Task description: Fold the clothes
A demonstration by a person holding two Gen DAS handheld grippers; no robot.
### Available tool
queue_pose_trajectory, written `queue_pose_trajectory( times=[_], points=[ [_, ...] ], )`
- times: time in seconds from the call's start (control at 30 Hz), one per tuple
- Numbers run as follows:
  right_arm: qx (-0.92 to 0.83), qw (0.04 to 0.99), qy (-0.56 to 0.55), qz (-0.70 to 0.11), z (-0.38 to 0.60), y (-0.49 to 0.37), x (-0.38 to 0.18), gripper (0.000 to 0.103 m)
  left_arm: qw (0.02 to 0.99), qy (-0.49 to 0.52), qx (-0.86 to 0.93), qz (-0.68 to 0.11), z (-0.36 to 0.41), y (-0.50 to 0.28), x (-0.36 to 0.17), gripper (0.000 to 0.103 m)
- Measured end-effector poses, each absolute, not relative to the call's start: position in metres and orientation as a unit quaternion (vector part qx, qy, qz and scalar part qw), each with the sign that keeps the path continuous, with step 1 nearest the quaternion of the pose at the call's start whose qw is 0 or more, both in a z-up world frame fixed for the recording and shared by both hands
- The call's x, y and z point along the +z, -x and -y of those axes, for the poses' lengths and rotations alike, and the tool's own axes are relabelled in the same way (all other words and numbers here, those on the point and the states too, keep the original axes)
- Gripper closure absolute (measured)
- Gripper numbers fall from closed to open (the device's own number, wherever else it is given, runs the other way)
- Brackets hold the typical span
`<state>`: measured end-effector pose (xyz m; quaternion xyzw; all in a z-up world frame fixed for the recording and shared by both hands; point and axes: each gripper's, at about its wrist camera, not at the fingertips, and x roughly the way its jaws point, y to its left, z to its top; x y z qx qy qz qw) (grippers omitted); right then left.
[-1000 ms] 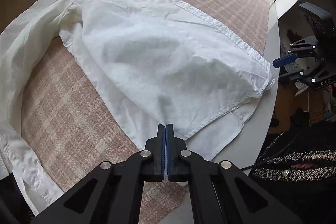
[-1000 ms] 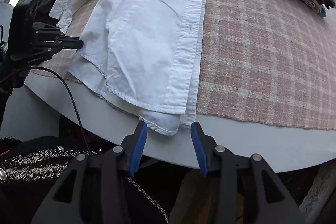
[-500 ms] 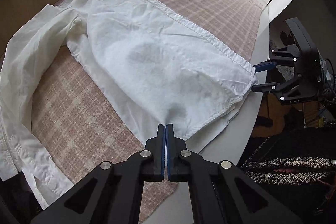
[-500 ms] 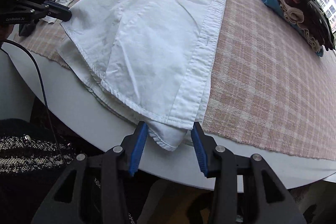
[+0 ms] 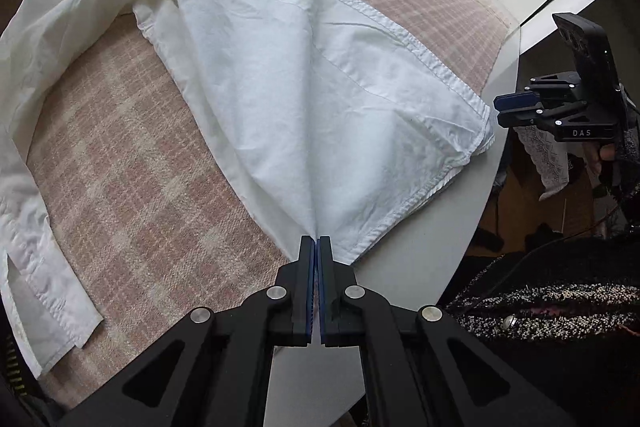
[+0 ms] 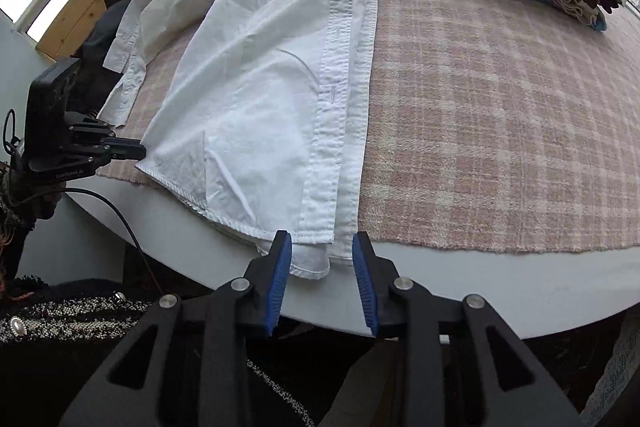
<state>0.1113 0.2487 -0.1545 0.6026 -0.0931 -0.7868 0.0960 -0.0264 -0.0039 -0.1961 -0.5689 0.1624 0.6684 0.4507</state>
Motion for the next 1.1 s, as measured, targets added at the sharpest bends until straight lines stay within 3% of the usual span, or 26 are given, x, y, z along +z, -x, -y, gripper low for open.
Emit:
queue_pose_trajectory(
  times=[0.03, 0.3, 0.4, 0.7, 0.87, 1.1],
  points=[
    [-0.787, 0.097, -0.599, 0.11, -0.25, -0.107, -0.154, 0.053, 0.45, 0.568, 0.67, -0.162, 0.004, 0.028, -0.195, 0.102],
    [-0.762, 0.124, -0.611, 0.175, -0.25, -0.089, -0.177, 0.056, 0.455, 0.569, 0.66, -0.184, -0.004, 0.03, -0.196, 0.101],
    [-0.753, 0.138, -0.617, 0.181, -0.248, -0.091, -0.175, 0.099, 0.457, 0.569, 0.658, -0.186, -0.005, 0.03, -0.195, 0.101],
    [-0.735, 0.165, -0.6, 0.268, -0.266, -0.106, -0.143, 0.099, 0.473, 0.563, 0.651, -0.188, -0.002, 0.027, -0.184, 0.101],
    [-0.76, 0.107, -0.617, 0.174, -0.263, -0.109, -0.134, 0.099, 0.478, 0.553, 0.658, -0.18, 0.006, 0.027, -0.168, 0.101],
    [-0.732, 0.152, -0.622, 0.231, -0.248, -0.114, -0.138, 0.099, 0.484, 0.559, 0.645, -0.194, -0.001, 0.015, -0.177, 0.1]
  ],
)
